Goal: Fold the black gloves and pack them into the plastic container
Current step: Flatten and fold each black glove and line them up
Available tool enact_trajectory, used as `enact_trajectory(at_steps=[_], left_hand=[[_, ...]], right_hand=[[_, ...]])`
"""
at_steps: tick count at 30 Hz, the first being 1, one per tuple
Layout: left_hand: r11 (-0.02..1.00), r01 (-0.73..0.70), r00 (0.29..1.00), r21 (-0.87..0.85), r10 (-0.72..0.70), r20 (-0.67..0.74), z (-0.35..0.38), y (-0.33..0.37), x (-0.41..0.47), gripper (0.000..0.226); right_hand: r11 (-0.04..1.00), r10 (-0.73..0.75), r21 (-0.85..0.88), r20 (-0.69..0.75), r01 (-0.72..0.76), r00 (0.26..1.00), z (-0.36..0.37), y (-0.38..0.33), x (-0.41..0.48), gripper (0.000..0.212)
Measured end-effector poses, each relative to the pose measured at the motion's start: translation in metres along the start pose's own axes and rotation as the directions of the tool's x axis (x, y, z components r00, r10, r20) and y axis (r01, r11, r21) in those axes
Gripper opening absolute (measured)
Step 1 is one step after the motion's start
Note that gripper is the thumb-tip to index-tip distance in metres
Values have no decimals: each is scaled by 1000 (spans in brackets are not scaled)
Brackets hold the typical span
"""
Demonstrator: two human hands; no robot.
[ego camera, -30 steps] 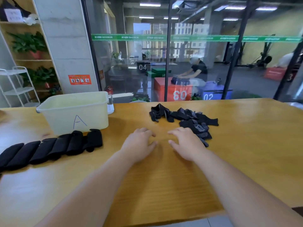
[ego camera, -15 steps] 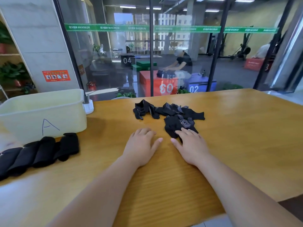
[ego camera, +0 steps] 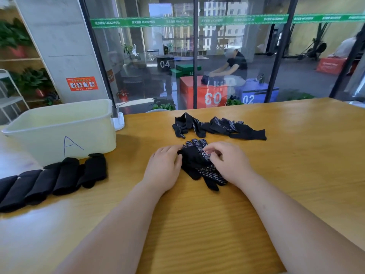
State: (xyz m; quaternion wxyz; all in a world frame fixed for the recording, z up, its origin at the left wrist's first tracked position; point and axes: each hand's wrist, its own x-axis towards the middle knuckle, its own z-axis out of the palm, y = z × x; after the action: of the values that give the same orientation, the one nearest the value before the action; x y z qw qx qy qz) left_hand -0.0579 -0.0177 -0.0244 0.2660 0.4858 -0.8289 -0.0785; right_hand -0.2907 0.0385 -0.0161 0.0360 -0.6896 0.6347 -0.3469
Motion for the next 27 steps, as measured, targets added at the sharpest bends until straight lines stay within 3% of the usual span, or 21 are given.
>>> enact_trajectory(at_steps=[4,9,12,16,19,22,27], left_hand=[[998,59,996,-36,-57,62,2,-7,5,40],[984,116,993,-134,-114,29,4,-11,10,45],[955,172,985,-241,-166,45,0,-18,12,41],[958,157,985,-238,-135,104,-7,-27,8,15],[951,158,986,-268,-136,96,-17,-28,7,15],[941,157,986,-299,-168,-11,-41,-23,16,14],[988,66,937,-140,-109,-332,-96,-9,37,13]], right_hand=[[996,12,-91,150,1,989,16,3,10,30],[998,-56,0,199,57,978,21,1,6,28],[997,-74,45,193,67,978,21,4,4,24],[997,-37,69,152,27,988,19,10,7,24],[997,-4,72,120,-5,993,19,15,7,22],[998,31,49,100,-36,995,17,17,9,22],[998,69,7,76,-70,995,16,15,10,22]])
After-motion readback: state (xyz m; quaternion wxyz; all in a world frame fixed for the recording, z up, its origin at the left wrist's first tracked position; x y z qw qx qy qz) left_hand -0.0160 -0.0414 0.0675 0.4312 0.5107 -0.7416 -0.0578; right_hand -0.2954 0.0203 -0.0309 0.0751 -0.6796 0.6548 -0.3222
